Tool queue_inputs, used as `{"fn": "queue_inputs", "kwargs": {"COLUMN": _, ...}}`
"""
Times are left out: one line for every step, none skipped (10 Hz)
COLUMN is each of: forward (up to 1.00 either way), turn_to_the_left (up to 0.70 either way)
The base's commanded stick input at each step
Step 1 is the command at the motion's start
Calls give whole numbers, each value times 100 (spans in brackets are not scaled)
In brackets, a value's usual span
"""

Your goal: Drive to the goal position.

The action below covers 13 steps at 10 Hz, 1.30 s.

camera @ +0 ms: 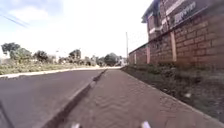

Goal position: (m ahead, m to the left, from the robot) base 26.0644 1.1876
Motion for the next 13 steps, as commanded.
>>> {"fn": "queue_inputs", "kwargs": {"forward": 70, "turn_to_the_left": 0}}
{"fn": "queue_inputs", "kwargs": {"forward": 70, "turn_to_the_left": 0}}
{"fn": "queue_inputs", "kwargs": {"forward": 70, "turn_to_the_left": 0}}
{"fn": "queue_inputs", "kwargs": {"forward": 70, "turn_to_the_left": 0}}
{"fn": "queue_inputs", "kwargs": {"forward": 70, "turn_to_the_left": 0}}
{"fn": "queue_inputs", "kwargs": {"forward": 70, "turn_to_the_left": 0}}
{"fn": "queue_inputs", "kwargs": {"forward": 70, "turn_to_the_left": 0}}
{"fn": "queue_inputs", "kwargs": {"forward": 70, "turn_to_the_left": 0}}
{"fn": "queue_inputs", "kwargs": {"forward": 70, "turn_to_the_left": 0}}
{"fn": "queue_inputs", "kwargs": {"forward": 70, "turn_to_the_left": 0}}
{"fn": "queue_inputs", "kwargs": {"forward": 70, "turn_to_the_left": 0}}
{"fn": "queue_inputs", "kwargs": {"forward": 70, "turn_to_the_left": 0}}
{"fn": "queue_inputs", "kwargs": {"forward": 70, "turn_to_the_left": 0}}
